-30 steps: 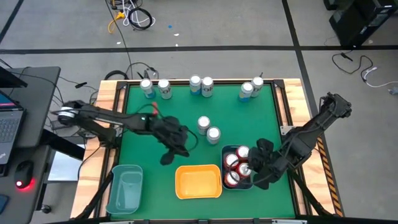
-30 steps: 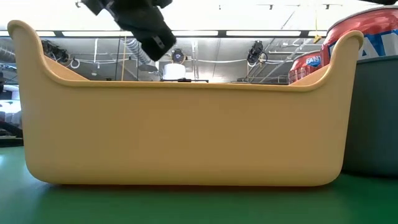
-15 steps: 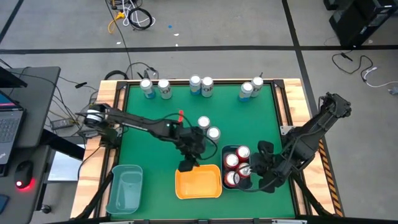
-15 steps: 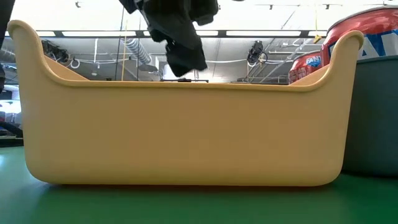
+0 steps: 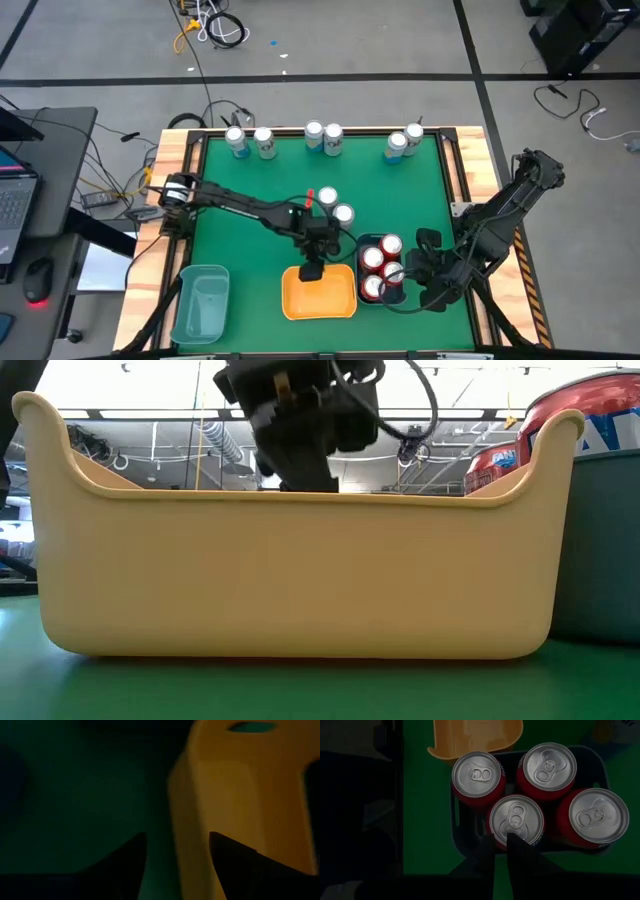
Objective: Sort soda cans
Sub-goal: Adjust the yellow bin on the table
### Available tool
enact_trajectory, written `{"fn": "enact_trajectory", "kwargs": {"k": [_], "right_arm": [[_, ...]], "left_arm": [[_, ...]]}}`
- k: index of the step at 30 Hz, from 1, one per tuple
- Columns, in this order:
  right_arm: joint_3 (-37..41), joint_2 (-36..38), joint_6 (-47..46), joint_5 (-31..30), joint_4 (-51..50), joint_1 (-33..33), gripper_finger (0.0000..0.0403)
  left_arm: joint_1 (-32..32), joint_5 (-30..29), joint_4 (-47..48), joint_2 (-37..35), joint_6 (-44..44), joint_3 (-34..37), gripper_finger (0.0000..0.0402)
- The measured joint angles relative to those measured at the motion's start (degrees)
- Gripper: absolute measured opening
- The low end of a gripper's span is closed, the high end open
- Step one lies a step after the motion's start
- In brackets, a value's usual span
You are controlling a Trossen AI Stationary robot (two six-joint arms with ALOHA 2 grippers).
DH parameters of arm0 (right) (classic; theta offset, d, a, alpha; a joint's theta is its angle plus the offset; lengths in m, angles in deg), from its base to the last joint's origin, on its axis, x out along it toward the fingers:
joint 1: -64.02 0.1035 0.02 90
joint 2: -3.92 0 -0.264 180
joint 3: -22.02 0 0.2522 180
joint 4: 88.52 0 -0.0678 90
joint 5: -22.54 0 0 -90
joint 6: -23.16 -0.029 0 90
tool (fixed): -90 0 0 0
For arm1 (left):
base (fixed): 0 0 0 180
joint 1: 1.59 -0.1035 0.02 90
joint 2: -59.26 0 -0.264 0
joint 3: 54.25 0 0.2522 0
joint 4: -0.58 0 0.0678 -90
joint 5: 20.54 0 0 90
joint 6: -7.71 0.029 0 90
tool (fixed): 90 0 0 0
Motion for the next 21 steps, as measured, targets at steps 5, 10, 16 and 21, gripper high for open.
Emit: {"fn": "enact_trajectory", "kwargs": {"k": [5,10,16,21], "right_arm": [[0.0,0.0,0.0,0.0,0.0,0.0,0.0037],[0.0,0.0,0.0,-0.8,0.0,0.0,0.0037],[0.0,0.0,0.0,-2.1,0.0,0.0,0.0037],[0.0,0.0,0.0,-3.0,0.0,-0.4,0.0037]], "left_arm": [[-0.2,-2.1,1.3,0.1,-4.3,0.0,0.0157],[-0.2,-2.1,4.7,0.1,-8.9,0.0,0.0039],[0.4,-6.6,10.0,-0.2,-13.9,0.0,0.0012],[1.3,-8.8,10.9,-0.3,-15.2,-0.1,0.0005]]}}
